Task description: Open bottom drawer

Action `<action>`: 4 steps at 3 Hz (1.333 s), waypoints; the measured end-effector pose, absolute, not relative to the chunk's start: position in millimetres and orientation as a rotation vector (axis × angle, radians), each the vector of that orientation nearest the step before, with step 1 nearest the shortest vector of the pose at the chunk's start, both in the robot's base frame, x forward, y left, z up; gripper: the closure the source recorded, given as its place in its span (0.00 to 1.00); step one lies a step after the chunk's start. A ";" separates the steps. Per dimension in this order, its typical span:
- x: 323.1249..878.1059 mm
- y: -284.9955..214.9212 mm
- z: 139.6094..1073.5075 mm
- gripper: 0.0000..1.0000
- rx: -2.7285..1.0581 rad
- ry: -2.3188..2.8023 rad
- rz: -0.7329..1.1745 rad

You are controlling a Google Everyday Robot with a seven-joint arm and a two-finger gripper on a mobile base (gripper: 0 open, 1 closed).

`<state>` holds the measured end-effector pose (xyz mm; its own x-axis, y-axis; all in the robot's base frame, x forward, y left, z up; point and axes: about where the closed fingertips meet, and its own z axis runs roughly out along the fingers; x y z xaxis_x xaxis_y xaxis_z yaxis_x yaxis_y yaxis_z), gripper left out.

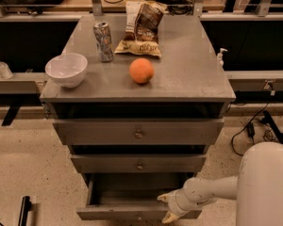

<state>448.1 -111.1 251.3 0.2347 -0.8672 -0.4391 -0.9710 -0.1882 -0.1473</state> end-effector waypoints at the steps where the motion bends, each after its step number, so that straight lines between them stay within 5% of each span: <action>1: 445.6 -109.7 260.1 0.63 -2.126 1.677 0.340; 3: 450.0 -108.9 258.9 1.00 -2.092 1.639 0.366; 4: 472.9 -110.4 256.7 1.00 -1.969 1.582 0.393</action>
Offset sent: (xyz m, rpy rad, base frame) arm -0.0025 0.0012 0.0099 -0.0029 -0.0220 0.0039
